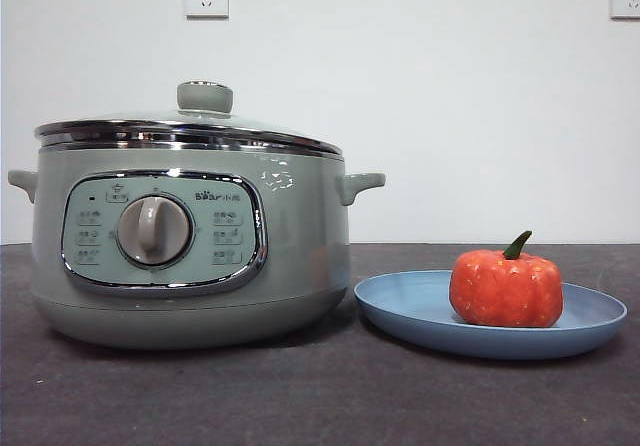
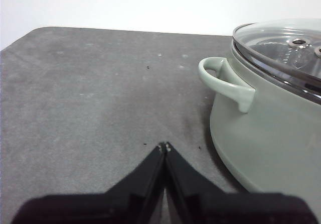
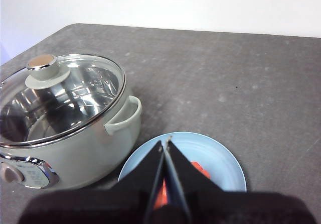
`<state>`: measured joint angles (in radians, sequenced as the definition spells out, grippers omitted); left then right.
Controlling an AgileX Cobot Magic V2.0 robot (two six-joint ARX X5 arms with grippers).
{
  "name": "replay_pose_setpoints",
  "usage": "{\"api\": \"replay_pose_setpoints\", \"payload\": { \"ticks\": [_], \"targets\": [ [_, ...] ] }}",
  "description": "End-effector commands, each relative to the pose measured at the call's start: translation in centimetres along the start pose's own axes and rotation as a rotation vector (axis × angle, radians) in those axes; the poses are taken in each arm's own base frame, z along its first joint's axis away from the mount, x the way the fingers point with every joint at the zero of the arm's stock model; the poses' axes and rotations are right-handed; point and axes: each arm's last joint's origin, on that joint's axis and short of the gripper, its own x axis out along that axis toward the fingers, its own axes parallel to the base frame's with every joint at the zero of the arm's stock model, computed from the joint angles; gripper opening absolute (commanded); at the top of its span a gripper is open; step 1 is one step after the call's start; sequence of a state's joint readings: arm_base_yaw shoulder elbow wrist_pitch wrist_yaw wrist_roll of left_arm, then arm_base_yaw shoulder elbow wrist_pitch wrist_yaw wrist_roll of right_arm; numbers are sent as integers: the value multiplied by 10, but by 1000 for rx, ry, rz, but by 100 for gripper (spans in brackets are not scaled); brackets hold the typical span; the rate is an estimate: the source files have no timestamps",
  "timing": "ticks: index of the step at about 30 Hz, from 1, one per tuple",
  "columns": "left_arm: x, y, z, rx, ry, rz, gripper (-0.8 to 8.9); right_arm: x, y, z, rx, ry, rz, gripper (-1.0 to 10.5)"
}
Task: Take the pumpkin out from the steamer,put the pumpkin in the blue plate,close the lid
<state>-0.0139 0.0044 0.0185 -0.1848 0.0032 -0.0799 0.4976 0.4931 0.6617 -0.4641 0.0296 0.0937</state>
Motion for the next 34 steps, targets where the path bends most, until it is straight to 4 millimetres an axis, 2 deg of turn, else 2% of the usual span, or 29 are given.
{"api": "replay_pose_setpoints", "payload": {
  "ticks": [1,18,22,24,29,34],
  "targets": [
    [1,1,-5,-6,12,7,-3,0,0,-1,9,-4,-2,-17],
    [1,1,-5,-6,12,7,-3,0,0,-1,9,-3,-2,-17],
    [1,1,-5,-6,12,7,-3,1,-1,-2,-155,4,-31,-17],
    [1,1,-5,-6,12,7,-3,-2,-4,-4,-183,-2,-64,-17],
    [1,1,-5,-6,12,7,-3,-8,-18,-23,-196,-51,-118,-17],
    [1,1,-5,-6,12,6,-3,-3,-32,-64,-159,-73,-159,-17]
  ]
}}
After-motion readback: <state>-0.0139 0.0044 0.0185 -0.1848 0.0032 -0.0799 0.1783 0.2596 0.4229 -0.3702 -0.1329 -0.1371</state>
